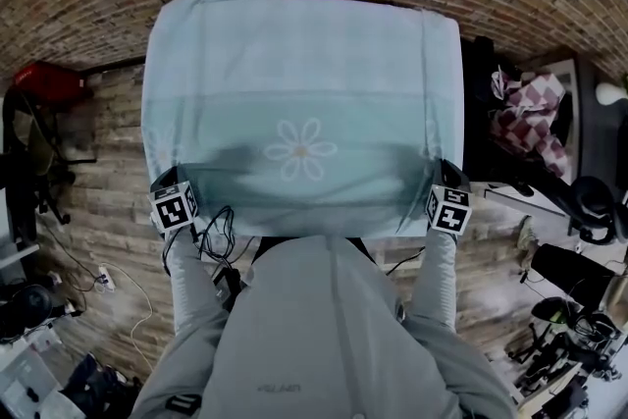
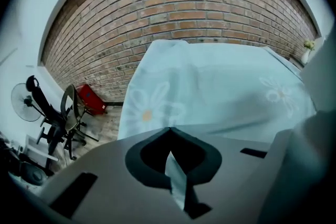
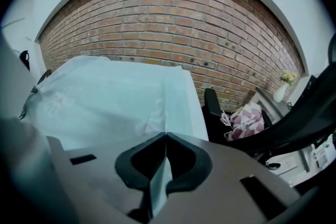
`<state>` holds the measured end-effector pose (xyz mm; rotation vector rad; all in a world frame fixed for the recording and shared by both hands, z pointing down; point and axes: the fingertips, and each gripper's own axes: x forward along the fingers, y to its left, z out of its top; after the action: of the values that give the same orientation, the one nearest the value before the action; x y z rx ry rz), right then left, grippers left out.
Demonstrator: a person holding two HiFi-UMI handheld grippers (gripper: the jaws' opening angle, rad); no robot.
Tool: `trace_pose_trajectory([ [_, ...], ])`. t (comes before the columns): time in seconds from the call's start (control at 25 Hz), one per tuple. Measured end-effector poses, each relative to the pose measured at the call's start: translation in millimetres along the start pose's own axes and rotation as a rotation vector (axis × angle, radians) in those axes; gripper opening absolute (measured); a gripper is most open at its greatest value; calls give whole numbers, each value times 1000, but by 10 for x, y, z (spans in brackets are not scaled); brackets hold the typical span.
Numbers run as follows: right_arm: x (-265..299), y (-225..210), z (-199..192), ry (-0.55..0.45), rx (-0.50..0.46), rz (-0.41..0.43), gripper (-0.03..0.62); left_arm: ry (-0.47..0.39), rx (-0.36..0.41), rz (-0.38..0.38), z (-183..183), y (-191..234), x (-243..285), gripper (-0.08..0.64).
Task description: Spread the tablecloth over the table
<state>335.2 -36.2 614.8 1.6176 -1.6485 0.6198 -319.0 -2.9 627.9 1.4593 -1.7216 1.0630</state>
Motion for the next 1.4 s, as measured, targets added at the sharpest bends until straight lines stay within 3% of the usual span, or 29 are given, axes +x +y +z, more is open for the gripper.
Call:
trace_pose_trajectory([
  [0.16,-96,-446,5,-10,41,-81,23,6,19,13,9,97,12,23],
  [0.36,-81,-819,17,26,-44,-145,21,1,17,-7,56,74,-15,23],
  [0.56,-83,-1080,-27,32,-47,-194,21,-8,85,-60,112,-202,-75,23],
  [0.8,-95,-1407,-155,52,-66,-217,21,-1,153,-146,117,-582,-112,23],
  [1.04,-108,-1674,-379,77,-14,-243,21,3,218,-207,103,-942,-131,23],
  [1.28,-39,-1616,-567,97,73,-218,25,-6,232,-205,119,-996,-150,23],
  [1.4,-51,-1453,-472,57,79,-181,69,-16,216,-195,144,-938,-148,23],
])
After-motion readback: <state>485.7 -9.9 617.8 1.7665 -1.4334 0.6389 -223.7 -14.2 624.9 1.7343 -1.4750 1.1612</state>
